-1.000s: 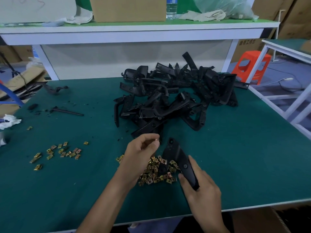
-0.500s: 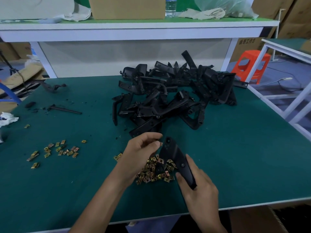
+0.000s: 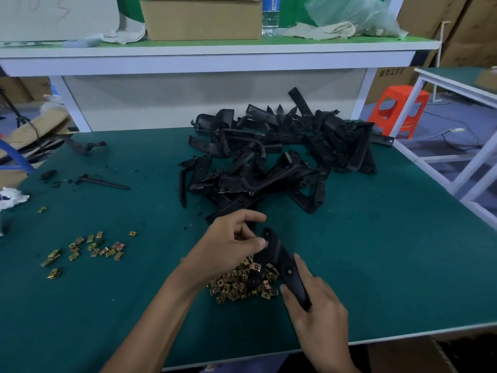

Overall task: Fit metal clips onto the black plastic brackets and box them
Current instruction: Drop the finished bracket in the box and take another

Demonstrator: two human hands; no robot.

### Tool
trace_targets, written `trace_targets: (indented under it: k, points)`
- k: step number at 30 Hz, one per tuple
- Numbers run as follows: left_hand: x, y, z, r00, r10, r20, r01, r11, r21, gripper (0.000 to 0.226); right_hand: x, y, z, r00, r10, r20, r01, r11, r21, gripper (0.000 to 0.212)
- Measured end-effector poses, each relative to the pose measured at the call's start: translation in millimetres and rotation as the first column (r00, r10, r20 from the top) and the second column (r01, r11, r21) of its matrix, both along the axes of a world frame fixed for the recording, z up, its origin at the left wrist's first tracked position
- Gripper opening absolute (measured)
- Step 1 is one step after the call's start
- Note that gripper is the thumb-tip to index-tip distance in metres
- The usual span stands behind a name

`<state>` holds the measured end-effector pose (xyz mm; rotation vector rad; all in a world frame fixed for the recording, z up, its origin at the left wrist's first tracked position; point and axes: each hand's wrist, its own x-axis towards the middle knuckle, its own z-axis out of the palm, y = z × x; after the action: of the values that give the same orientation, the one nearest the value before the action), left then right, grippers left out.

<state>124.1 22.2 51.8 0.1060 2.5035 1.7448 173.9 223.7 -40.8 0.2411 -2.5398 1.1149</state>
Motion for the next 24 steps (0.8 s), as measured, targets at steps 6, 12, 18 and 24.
trace_targets:
  k: [6,12,18,24]
  points:
    - [1.0,9.3,-3.0,0.997,0.063,-0.045,-0.065,0.998,-0.023,0.026,-0.3,2.0,-1.7,0.999,-0.016,0.041,0.018,0.998,-0.055,0.068]
    - [11.0,35.8,-15.6,0.992,0.099,-0.076,-0.095,0.994,0.06,0.015,8.9,11.9,5.8,0.983,-0.016,0.182,0.077,0.937,-0.34,0.063]
    - [5.0,66.8,-28.1,1.0,-0.021,-0.013,0.022,0.997,0.067,0.029,81.1,81.1,-12.6,0.914,-0.288,0.284,0.391,0.813,-0.432,0.066]
    - [11.2,112.5,-42.4,0.985,-0.166,-0.041,0.169,0.982,0.081,0.029,166.5,137.9,-34.6,0.725,-0.558,0.403,0.688,0.564,-0.457,0.07]
